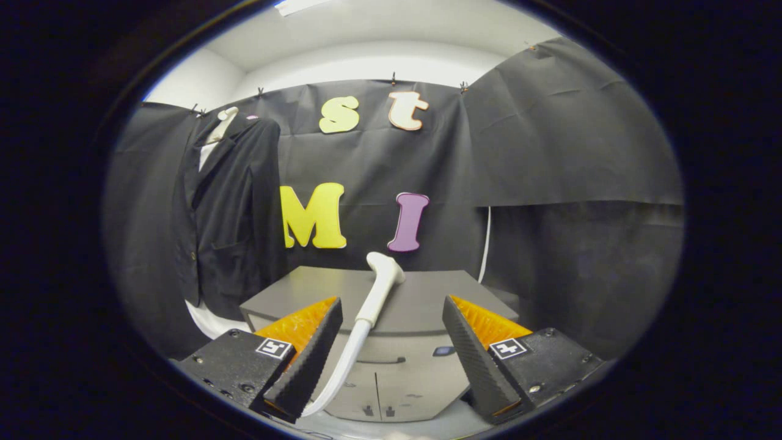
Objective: Iron the clothes twice with a garment steamer, once on the left side and once on the right side.
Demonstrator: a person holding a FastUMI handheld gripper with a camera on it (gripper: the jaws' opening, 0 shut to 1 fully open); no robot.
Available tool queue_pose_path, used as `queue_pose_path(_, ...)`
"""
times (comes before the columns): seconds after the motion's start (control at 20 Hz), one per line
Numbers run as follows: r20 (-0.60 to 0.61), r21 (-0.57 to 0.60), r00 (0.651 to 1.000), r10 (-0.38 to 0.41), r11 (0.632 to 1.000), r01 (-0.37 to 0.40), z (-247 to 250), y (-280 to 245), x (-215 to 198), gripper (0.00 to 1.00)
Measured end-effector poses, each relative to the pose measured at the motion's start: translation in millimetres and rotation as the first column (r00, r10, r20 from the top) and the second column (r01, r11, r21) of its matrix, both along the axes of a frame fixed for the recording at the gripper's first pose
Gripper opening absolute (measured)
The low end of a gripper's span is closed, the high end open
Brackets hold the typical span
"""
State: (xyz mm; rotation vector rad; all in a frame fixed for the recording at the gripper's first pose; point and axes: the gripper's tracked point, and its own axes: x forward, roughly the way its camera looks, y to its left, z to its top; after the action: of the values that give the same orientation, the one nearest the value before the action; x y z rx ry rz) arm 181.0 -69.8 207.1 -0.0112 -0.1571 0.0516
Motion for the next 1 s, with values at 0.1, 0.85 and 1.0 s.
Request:
queue_pose_path(0.1,0.005,-0.016,1.0,0.012,1.0,-0.012,20,-1,30,1.0)
queue_pose_path(0.85,-0.216,-0.022,0.969,0.12,0.992,-0.127,25,22,219,1.0)
queue_pose_path(1.0,-0.28,-0.002,0.955,0.097,0.995,-0.102,10,19,237,1.0)
